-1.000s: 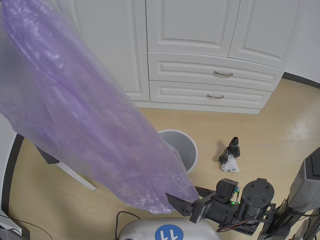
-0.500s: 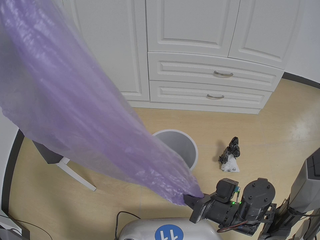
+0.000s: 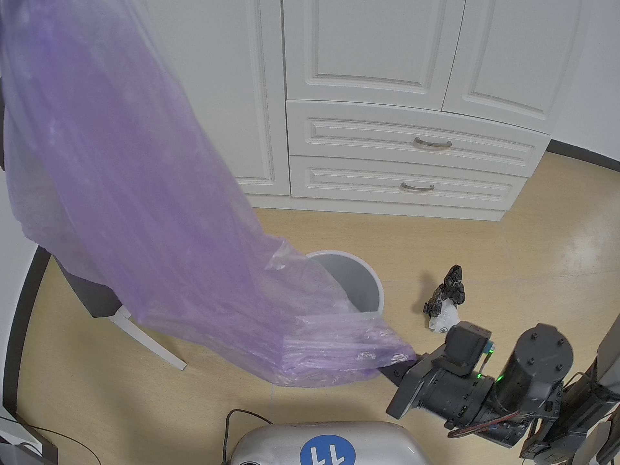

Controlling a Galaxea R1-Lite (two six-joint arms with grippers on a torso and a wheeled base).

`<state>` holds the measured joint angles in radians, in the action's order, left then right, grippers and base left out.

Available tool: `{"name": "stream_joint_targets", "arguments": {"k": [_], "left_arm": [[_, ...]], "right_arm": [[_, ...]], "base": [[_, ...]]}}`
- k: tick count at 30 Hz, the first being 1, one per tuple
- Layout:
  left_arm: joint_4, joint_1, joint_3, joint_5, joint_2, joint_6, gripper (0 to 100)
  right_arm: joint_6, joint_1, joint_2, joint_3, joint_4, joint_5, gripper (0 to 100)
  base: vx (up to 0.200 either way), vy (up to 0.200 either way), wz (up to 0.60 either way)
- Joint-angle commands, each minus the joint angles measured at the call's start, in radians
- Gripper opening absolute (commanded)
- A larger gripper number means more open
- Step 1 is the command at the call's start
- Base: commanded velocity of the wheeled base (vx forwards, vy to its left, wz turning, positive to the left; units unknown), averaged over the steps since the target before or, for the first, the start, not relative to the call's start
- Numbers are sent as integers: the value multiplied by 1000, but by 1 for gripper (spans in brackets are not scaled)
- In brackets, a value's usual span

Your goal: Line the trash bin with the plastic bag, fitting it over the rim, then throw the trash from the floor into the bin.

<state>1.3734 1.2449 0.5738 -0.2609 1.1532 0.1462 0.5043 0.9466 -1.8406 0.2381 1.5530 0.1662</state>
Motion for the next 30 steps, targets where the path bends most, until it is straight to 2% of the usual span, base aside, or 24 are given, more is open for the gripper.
{"name": "stream_joint_targets", "arguments": {"k": [1,5,10,13,15,17,18,19,22,23,25,29,30], "left_arm": [[-10,-9,-22,-6,5,1,0],[-80,-44,-23,-8,-4,-2,0],[-103,-70,-25,-8,-1,-7,0],[-139,-90,-25,-8,2,-10,0],[-162,-116,-20,-8,3,-23,0],[-189,-139,-15,-6,5,-42,0],[-189,-139,-15,-6,5,-42,0],[-218,-153,-12,-6,8,-57,0],[-264,-186,-3,-1,13,-83,0],[-269,-191,-2,0,13,-86,0],[-307,-229,9,5,28,-112,0],[-315,-260,20,3,82,-143,0],[-315,-260,20,3,82,-143,0]], "right_arm": [[-35,-17,100,-2,18,3,0],[-85,-35,153,-5,18,4,0],[-136,-66,196,0,18,12,0],[-196,-91,255,7,15,23,0],[-217,-83,308,21,-90,39,0],[-219,-68,365,76,-229,93,0],[-219,-68,365,76,-229,93,0],[-217,-38,414,144,-356,162,0],[-210,-5,466,257,-527,248,0],[-210,-3,469,268,-539,253,0],[-222,3,494,366,-645,269,0],[-245,-6,546,529,-892,262,0],[-245,-6,546,529,-892,262,0]], "base": [[0,0,0],[0,0,0],[0,0,0],[0,0,0],[0,0,0],[0,0,0],[0,0,0],[0,0,0],[0,0,0],[0,0,0],[0,0,0],[0,0,0],[0,0,0]]}}
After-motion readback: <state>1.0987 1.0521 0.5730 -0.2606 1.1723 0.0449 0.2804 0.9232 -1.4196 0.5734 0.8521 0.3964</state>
